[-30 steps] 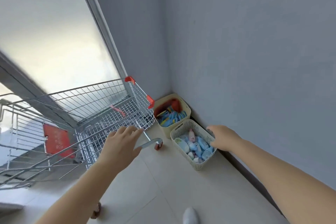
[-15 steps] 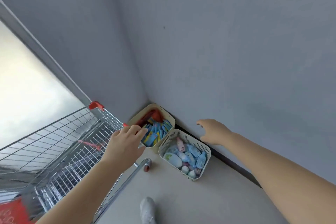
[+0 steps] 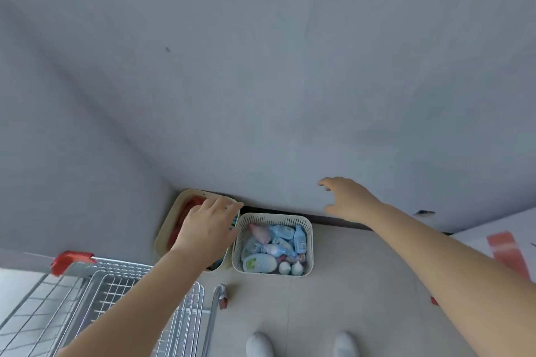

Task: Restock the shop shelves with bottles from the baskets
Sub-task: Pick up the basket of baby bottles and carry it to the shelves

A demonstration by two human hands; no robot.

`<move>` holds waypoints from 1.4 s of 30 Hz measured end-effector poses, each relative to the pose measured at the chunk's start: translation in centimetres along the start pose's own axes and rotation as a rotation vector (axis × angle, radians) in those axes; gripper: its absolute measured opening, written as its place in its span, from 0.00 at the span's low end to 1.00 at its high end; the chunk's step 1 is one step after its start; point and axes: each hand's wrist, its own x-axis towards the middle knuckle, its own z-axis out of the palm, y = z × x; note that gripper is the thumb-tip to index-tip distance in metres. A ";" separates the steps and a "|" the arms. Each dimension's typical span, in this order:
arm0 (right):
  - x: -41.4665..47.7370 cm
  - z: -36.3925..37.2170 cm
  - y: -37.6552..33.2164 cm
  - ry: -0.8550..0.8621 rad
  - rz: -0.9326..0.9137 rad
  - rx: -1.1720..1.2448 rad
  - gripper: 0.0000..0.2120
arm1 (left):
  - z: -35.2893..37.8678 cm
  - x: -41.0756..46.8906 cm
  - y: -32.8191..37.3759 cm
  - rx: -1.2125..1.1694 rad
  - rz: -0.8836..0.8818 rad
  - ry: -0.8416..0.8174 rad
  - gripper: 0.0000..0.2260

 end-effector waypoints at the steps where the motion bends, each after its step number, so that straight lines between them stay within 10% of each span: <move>1: 0.1 0.2 0.1 0.004 0.025 0.023 0.29 | 0.7 0.7 -0.1 -0.013 0.028 -0.008 0.24; 14: 8.3 9.8 4.8 0.003 0.212 0.258 0.30 | 15.3 5.8 -0.4 -0.179 -0.174 -0.304 0.19; 29: 24.1 35.2 17.6 -0.088 0.370 0.359 0.28 | 48.2 7.9 1.1 -0.266 -0.434 -0.688 0.26; 35: 29.2 44.2 21.4 -0.102 0.563 0.642 0.34 | 56.8 9.8 1.0 -0.381 -0.740 -0.654 0.33; 42: 32.5 50.6 23.2 -0.036 0.640 1.037 0.18 | 61.7 12.6 -0.3 -0.750 -1.016 -0.405 0.32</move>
